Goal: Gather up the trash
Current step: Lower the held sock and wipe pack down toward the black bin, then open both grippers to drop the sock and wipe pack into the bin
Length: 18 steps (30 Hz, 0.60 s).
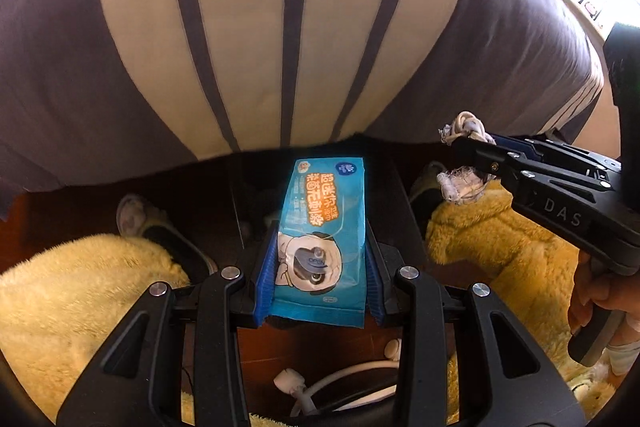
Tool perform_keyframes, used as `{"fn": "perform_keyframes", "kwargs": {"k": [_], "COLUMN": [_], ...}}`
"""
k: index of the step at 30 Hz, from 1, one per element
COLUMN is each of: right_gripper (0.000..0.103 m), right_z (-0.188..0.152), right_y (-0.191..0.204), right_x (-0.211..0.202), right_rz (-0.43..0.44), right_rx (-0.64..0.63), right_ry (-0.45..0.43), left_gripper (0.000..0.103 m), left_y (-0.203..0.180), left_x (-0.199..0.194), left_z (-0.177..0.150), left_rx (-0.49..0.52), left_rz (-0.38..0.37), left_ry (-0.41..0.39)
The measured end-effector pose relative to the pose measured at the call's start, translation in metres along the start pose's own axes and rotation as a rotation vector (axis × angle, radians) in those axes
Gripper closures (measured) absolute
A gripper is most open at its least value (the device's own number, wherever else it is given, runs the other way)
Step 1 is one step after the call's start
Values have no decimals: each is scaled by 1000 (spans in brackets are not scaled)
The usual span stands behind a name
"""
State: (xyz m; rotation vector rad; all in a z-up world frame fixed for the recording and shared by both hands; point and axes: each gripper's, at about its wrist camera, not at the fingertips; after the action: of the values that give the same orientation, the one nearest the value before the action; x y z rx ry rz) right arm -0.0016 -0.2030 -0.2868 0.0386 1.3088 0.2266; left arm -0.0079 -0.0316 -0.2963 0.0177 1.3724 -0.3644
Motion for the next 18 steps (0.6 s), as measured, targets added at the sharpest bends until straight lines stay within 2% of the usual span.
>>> {"fn": "perform_keyframes", "kwargs": {"k": [13, 18], "right_gripper": [77, 75], "right_z": [0, 5], "right_y": [0, 0], "right_x": [45, 55], "right_rz": [66, 74], "right_rx": [19, 28], "right_ry": [112, 137], "left_gripper": [67, 66], "left_y": [-1, 5], "left_x": [55, 65], "left_z": [-8, -3], "left_rx": [-1, -23], "left_rz": [-34, -60], "left_ry": [164, 189]}}
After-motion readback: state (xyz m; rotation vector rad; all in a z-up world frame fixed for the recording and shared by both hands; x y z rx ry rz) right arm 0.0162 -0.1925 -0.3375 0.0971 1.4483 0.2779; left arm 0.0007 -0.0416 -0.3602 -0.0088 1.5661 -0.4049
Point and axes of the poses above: each gripper's, at about its wrist camera, not at the fingertips, and x roughly the way its jaws point, y to its left, z to its top, and after that the axes turned 12 degrees about y, right-handed
